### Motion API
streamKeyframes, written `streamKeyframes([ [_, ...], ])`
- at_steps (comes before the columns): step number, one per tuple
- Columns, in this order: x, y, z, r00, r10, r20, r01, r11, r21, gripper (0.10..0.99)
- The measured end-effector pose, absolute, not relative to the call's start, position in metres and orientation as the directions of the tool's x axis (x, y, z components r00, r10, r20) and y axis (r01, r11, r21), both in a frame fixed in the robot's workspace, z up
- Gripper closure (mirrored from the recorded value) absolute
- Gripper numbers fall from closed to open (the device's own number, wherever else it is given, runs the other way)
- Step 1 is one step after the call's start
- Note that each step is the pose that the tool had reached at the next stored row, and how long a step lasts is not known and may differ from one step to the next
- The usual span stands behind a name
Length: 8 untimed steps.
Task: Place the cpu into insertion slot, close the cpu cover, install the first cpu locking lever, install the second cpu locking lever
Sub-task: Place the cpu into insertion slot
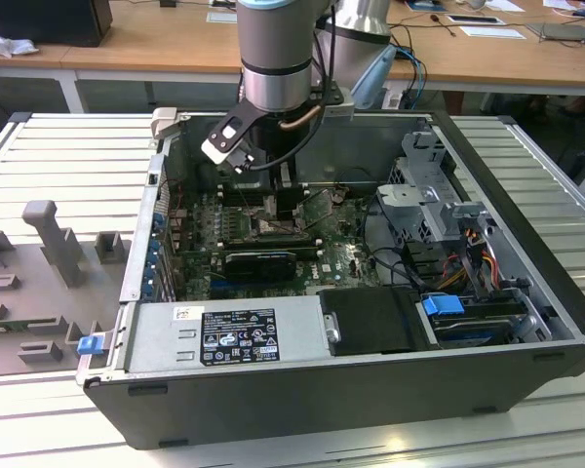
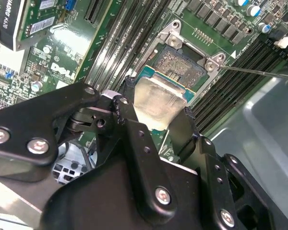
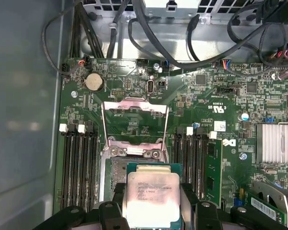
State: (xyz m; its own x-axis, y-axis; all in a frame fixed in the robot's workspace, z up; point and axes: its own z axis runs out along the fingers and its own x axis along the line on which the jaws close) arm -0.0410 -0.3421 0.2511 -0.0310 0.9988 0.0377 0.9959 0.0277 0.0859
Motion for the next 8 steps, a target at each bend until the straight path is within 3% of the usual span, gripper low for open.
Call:
streamKeyframes([
  [8,-0.0414,-0.338,0.2407,-0.031,0.999,0.041,0.996,0.027,0.086,0.557],
])
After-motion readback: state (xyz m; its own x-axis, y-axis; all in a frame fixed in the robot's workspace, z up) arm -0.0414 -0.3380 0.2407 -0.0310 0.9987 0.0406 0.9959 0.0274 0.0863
